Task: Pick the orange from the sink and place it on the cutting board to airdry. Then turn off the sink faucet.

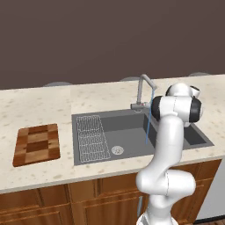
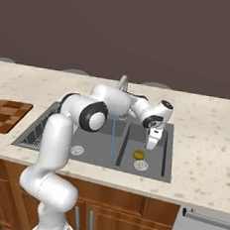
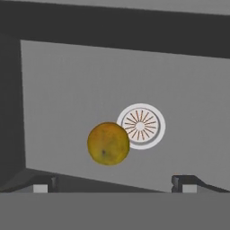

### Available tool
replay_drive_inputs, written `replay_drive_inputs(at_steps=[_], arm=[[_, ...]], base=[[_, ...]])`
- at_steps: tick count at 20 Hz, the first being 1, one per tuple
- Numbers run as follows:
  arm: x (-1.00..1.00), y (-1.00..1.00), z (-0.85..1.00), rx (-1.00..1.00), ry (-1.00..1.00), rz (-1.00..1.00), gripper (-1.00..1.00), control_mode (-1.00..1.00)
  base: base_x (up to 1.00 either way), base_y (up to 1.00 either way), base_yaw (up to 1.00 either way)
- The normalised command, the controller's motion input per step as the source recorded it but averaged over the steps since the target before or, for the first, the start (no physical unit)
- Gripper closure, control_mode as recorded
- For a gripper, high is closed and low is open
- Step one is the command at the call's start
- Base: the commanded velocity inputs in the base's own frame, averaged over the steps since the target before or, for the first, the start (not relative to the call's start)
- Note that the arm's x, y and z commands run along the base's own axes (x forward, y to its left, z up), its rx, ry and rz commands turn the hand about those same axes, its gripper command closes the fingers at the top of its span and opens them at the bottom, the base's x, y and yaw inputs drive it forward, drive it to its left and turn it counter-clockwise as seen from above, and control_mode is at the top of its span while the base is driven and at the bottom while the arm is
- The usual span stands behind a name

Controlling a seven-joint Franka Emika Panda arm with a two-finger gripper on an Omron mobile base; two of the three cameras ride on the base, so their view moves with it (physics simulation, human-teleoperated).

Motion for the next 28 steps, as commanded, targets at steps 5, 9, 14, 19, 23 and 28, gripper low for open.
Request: replay_drive_inputs(at_steps=[5,9,14,19,23,28], arm=[[0.00,0.00,-0.15,0.00,-0.01,0.00,-1.00,-1.00],[0.00,0.00,-0.15,0.00,-0.01,0.00,-1.00,-1.00],[0.00,0.01,-0.16,0.00,0.00,0.00,-1.00,-1.00],[0.00,0.02,-0.17,0.00,0.00,0.00,-1.00,-1.00],[0.00,0.02,-0.14,0.00,0.00,0.00,-1.00,-1.00],[0.00,0.02,-0.11,0.00,0.00,0.00,-1.00,-1.00]], base=[[0.00,0.00,0.00],[0.00,0.00,0.00],[0.00,0.00,0.00],[0.00,0.00,0.00],[0.00,0.00,0.00],[0.00,0.00,0.00]])
